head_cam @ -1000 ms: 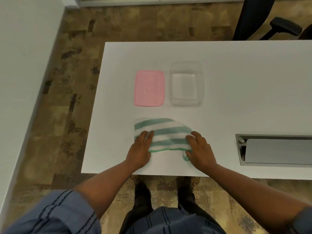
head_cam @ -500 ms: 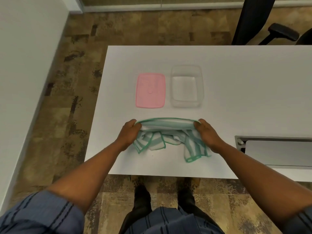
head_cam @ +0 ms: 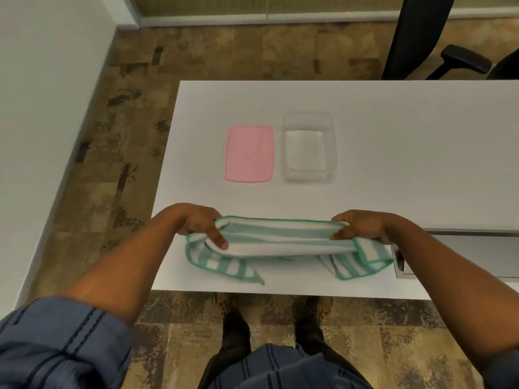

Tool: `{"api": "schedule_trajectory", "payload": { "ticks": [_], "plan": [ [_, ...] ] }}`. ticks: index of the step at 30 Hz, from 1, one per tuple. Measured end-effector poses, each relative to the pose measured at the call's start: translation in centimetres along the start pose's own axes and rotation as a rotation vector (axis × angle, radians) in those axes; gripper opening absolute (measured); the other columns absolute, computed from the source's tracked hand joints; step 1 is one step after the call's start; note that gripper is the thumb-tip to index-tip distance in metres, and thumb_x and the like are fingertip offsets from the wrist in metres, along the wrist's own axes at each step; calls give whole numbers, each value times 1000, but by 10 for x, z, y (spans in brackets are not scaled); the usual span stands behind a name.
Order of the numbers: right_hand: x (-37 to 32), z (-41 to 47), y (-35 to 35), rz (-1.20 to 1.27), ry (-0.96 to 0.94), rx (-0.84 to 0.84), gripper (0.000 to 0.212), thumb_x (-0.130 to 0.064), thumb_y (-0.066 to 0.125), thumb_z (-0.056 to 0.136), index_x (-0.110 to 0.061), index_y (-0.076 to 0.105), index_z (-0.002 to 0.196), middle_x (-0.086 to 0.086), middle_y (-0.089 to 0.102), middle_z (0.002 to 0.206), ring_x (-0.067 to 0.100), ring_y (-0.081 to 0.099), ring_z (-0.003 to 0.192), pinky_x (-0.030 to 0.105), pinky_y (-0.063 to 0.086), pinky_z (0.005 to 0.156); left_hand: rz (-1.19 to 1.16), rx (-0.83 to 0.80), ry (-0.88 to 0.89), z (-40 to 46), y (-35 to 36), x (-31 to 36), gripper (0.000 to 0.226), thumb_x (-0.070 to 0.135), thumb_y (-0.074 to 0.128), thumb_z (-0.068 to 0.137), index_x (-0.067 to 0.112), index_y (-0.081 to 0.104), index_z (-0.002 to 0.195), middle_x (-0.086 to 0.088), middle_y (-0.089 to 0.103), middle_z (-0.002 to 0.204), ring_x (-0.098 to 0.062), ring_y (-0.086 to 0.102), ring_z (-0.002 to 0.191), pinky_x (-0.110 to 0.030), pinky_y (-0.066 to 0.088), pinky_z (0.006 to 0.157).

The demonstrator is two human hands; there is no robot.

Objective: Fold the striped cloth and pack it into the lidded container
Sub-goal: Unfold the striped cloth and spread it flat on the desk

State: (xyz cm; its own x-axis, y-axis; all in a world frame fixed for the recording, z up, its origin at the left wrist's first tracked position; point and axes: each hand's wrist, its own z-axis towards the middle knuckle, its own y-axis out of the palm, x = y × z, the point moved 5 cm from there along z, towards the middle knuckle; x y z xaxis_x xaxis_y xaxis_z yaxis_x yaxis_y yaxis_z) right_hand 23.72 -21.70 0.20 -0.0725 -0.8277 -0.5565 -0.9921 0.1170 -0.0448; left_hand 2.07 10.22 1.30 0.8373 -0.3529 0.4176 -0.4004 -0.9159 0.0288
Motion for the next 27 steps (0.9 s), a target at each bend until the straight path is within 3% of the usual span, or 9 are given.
{"api": "schedule_trajectory", "payload": {
  "ticks": [3,6,9,11,15,18,20,23,27],
  "plan": [
    [-5,-3,2,-77,83,-115,27,-21,76,78,-14,73,104,12,76,96,26,73,81,34,59,66,84,-126,-91,-3,6,7,36,7,85,79,4,73,113,-15,78,109,-28,77,93,-36,63,75],
    [-13,2,-5,-199,90,-20,14,-10,68,84,-18,73,94,8,76,89,25,73,78,33,58,66,241,-20,-144,7,-5,13,30,7,85,78,8,75,106,-14,79,105,-31,77,91,-43,64,80],
    [-23,16,-19,-471,38,190,16,-10,66,74,-25,67,81,1,70,87,27,67,88,30,50,70,534,249,-122,26,-24,22,24,5,77,78,16,71,99,-13,76,108,-30,72,91,-40,60,79],
    [-25,26,-26,-608,9,368,27,-8,63,74,-25,67,96,2,66,103,30,62,103,31,46,79,705,487,-78,38,-32,25,29,9,67,82,22,70,108,-8,71,114,-27,65,95,-36,52,78],
    [-22,24,-35,-511,-161,836,50,3,56,85,-16,63,131,12,65,132,36,60,115,40,47,96,714,993,130,44,-38,16,47,6,61,87,24,64,131,-6,64,132,-33,62,112,-42,48,88],
    [-17,13,-23,-591,-293,1137,47,3,64,83,-7,63,129,18,63,129,44,59,107,48,50,87,692,1327,330,33,-19,15,50,3,72,81,8,65,130,-18,63,132,-43,59,112,-49,51,87],
    [-7,12,-9,-539,-266,1178,34,-3,67,83,-9,63,116,16,62,116,40,59,97,43,49,75,644,1315,391,36,4,12,41,3,74,79,5,67,119,-20,65,116,-43,61,98,-48,54,74],
    [23,22,10,-375,-106,1043,15,-22,62,87,-18,55,99,4,62,96,29,60,82,34,44,65,580,1100,388,53,40,-6,24,8,68,85,5,65,108,-16,62,102,-40,62,87,-46,52,64],
    [66,21,28,-254,17,1072,35,-35,64,86,-16,52,113,8,56,107,31,56,92,36,43,68,584,935,267,70,66,-35,38,36,63,94,12,62,124,-11,61,117,-36,57,108,-45,50,83]
  ]
}}
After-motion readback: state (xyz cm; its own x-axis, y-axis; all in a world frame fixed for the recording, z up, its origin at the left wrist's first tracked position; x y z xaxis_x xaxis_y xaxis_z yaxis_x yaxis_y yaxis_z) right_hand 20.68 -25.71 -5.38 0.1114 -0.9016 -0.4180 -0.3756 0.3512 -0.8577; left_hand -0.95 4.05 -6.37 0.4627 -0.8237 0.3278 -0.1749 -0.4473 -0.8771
